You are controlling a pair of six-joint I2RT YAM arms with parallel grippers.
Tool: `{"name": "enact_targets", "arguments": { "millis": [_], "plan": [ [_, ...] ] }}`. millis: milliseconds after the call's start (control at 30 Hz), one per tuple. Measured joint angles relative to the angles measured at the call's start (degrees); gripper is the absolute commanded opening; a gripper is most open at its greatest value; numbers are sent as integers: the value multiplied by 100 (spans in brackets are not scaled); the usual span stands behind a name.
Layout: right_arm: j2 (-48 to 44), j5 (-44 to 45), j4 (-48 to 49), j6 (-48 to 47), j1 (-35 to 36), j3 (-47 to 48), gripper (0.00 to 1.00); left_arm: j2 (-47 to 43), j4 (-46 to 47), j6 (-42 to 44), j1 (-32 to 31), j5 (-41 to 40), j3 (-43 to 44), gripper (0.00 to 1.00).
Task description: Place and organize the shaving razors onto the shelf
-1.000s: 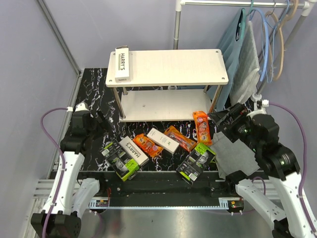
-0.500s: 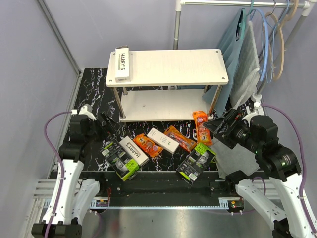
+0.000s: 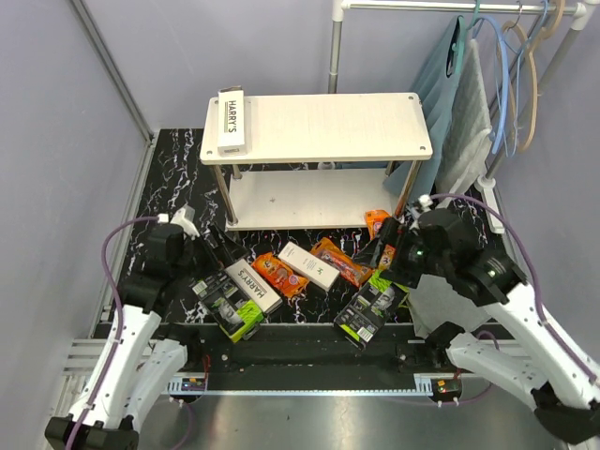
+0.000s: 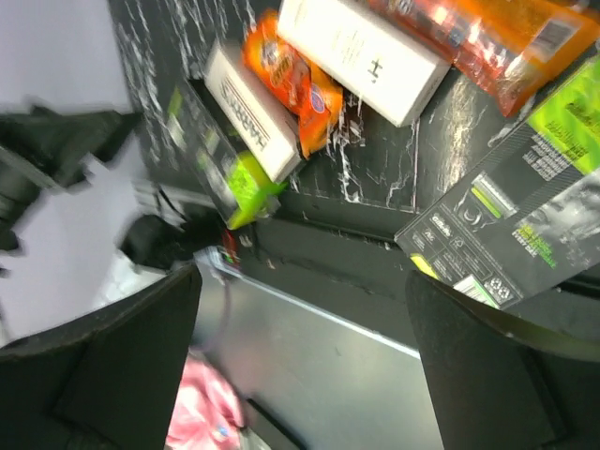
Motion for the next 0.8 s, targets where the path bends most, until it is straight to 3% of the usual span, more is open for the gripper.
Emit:
{"name": "enact_targets", "arguments": {
  "millis": [167, 267, 367, 533, 800],
  "plan": [
    [1193, 1021, 494, 223, 1982, -2, 100, 17, 39, -223, -568, -13, -33, 99],
    [2240, 1488, 802, 267, 2634, 28, 100, 133, 44, -354, -1027, -57, -31, 99],
    [2892, 1823, 938, 229, 2830, 33, 100, 387, 63, -522, -1663, -186, -13, 99],
    [2903, 2116, 1130, -52, 2846, 28, 100, 968, 87, -861, -2474, -332, 111, 99],
    [2092, 2192, 2127, 37, 2852, -743, 100, 1117, 149, -1069, -2653, -522, 315, 99]
  ]
}}
